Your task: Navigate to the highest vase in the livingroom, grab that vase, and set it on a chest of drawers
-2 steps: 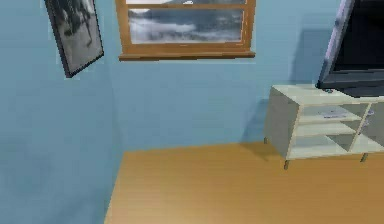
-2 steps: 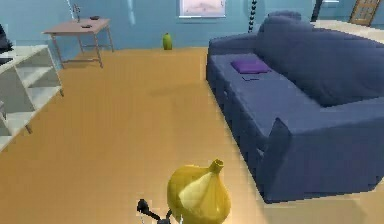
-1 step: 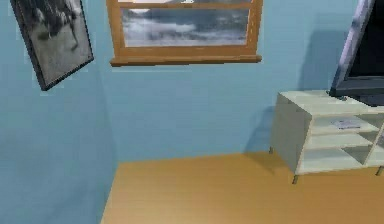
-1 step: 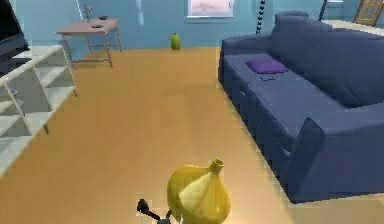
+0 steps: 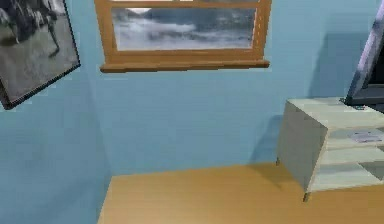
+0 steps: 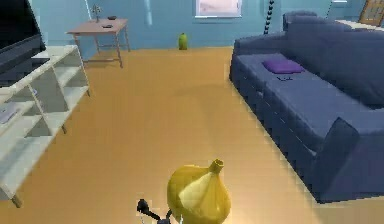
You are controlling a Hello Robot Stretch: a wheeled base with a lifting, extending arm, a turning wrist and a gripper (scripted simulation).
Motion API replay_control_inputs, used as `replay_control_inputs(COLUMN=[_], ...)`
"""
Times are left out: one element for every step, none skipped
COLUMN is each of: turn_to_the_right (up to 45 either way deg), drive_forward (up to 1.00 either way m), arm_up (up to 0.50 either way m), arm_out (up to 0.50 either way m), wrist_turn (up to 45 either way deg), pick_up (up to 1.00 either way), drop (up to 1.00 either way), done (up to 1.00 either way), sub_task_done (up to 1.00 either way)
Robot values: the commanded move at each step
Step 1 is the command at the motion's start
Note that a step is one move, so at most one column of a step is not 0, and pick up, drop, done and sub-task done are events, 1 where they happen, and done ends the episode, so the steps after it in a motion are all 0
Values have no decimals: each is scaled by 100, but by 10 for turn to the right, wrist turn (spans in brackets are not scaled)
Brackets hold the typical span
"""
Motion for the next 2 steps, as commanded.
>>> replay_control_inputs(turn_to_the_right=[-450, -450], drive_forward=[0, 0], arm_up=[0, 0], arm_out=[0, 0], wrist_turn=[0, 0], pick_up=[0, 0], drop=[0, 0], done=[0, 0], sub_task_done=[0, 0])
